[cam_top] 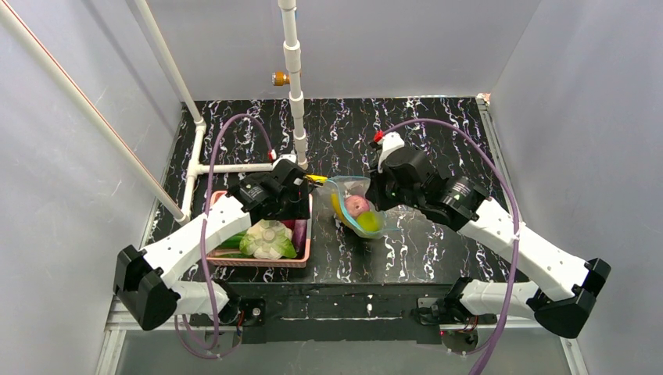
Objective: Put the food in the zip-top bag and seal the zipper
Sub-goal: Pick up the fake vegetable from the bin, then place the fake vegetable in the zipper food storage bag, then pick up the fake vegetable from the bin, then place the fake vegetable in the zipper food storage bag.
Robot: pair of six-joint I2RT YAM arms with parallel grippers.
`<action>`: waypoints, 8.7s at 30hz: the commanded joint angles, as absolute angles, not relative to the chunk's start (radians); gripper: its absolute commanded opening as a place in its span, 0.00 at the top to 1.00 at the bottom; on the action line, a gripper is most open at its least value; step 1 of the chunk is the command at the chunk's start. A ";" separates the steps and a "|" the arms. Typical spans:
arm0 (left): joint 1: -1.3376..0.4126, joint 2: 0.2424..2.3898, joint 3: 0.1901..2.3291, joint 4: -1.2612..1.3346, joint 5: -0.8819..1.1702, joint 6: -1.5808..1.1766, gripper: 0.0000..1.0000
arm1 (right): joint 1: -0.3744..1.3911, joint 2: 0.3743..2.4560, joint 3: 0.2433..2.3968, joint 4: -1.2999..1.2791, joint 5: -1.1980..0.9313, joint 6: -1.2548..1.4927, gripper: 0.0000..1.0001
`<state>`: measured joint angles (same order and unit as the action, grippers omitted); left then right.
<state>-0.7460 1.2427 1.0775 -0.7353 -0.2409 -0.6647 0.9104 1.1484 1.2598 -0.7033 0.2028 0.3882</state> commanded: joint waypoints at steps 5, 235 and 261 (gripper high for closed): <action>-0.695 1.274 1.039 -0.596 -0.273 -0.635 0.51 | 0.913 1.094 1.227 -0.677 0.263 0.377 0.99; -0.774 0.927 1.066 -0.970 -0.593 -0.799 0.98 | 0.800 1.262 1.436 -0.810 0.092 0.300 0.99; -0.773 0.854 1.040 -0.095 0.180 -1.178 1.00 | 0.849 1.355 1.485 -0.736 0.153 0.342 0.99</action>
<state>-0.7757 0.8013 1.0679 -0.2817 0.0700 -0.9897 0.8394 1.3663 1.4452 -0.8047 0.1295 0.3290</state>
